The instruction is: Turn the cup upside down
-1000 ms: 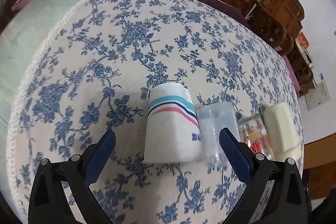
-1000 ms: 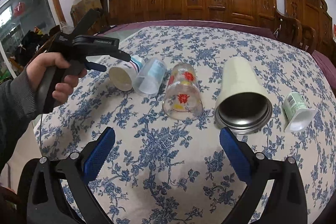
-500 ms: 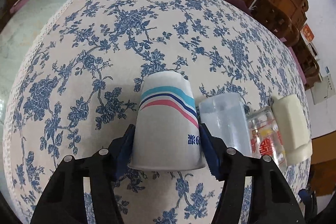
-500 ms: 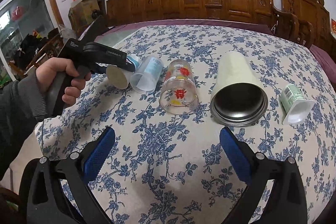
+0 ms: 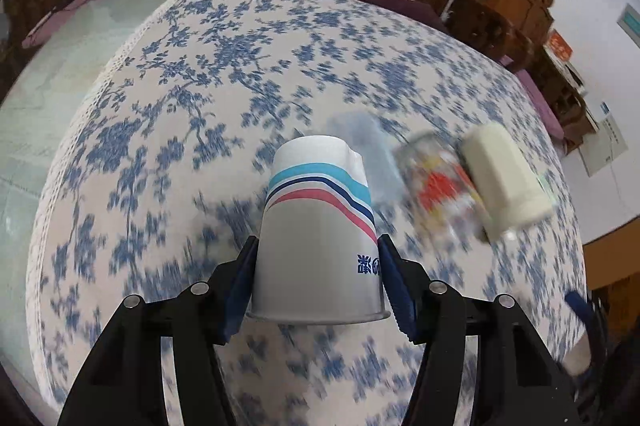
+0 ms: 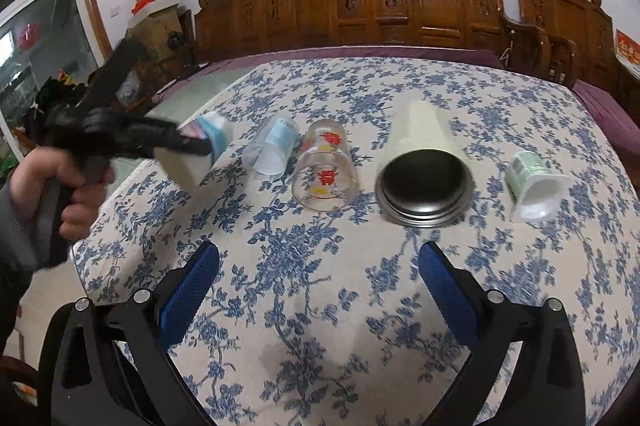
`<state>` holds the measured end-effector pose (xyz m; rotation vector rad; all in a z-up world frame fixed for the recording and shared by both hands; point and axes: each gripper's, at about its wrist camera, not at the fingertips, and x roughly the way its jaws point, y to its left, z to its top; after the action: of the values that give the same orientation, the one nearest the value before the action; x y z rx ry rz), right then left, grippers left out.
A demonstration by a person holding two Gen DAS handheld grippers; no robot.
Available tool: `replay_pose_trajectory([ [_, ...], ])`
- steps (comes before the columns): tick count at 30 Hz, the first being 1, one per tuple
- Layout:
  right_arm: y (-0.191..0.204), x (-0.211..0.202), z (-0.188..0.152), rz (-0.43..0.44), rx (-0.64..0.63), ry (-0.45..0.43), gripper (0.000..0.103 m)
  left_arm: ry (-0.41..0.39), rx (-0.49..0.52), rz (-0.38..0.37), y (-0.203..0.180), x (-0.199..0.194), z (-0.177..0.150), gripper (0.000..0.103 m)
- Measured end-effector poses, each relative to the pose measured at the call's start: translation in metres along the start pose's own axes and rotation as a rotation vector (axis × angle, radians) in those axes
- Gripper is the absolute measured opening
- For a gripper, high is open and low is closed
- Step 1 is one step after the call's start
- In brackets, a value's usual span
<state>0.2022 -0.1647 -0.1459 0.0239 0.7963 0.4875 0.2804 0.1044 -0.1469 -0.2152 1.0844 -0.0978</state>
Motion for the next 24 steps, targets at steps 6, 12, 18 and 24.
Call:
replay_pose_trajectory([
  [6, -0.019, -0.026, -0.018, -0.042, 0.034, -0.019, 0.100, -0.027, 0.090, 0.014, -0.045, -0.018, -0.048, 0.057],
  [12, -0.041, -0.048, -0.039, -0.091, 0.075, -0.033, 0.100, -0.037, 0.173, -0.002, -0.095, -0.013, -0.084, 0.057],
  [18, -0.060, -0.063, -0.057, -0.137, 0.101, -0.036, 0.100, -0.032, 0.228, -0.016, -0.133, 0.011, -0.106, 0.058],
  [24, -0.068, -0.067, -0.063, -0.154, 0.125, -0.031, 0.100, -0.013, 0.251, -0.013, -0.145, 0.030, -0.117, 0.060],
])
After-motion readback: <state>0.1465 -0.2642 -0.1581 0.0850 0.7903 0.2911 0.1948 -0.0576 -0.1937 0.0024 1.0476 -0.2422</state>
